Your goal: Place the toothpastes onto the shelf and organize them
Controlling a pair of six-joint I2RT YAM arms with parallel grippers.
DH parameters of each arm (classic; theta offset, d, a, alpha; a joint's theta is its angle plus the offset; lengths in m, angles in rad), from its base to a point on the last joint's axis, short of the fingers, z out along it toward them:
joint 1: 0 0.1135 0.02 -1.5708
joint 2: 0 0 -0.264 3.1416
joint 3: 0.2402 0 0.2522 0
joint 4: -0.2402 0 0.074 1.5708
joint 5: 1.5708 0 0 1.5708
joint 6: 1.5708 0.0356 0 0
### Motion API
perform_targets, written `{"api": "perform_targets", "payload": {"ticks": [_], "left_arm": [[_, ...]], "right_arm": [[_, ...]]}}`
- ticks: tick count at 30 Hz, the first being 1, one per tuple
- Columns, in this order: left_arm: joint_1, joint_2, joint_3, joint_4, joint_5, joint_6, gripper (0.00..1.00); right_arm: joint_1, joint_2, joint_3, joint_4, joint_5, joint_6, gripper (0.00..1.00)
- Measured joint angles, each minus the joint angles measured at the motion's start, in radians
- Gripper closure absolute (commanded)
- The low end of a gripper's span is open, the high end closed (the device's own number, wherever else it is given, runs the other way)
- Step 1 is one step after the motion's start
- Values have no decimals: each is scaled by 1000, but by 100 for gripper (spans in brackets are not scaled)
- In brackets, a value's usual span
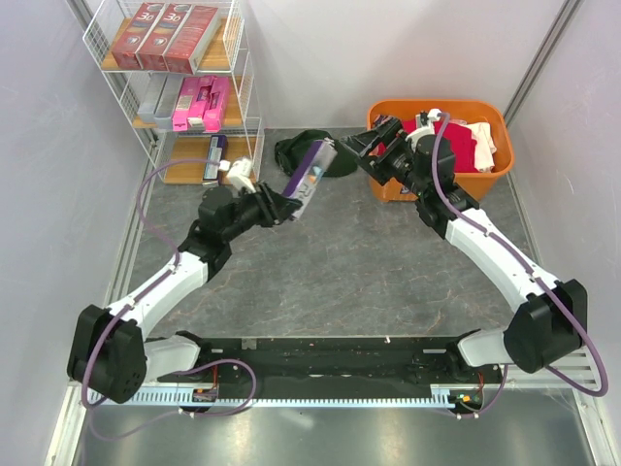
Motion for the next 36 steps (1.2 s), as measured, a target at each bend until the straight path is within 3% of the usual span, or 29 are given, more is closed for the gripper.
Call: {"api": "perform_targets", "payload": {"ticks": [9,18,24,36], "left_arm": [[387,-58,-303,172,186,-222,69],[700,-50,-465,297,342,-383,76],[716,86,-448,363,409,-425,77],[721,339,-215,425,429,-467,81]], "right_arm": [[-15,31,-4,10,-32,0,2],[-30,66,-21,11,-63,0,2],[-42,77,-33,14,-80,0,2],[-89,87,-62,47,-127,0,2]]}}
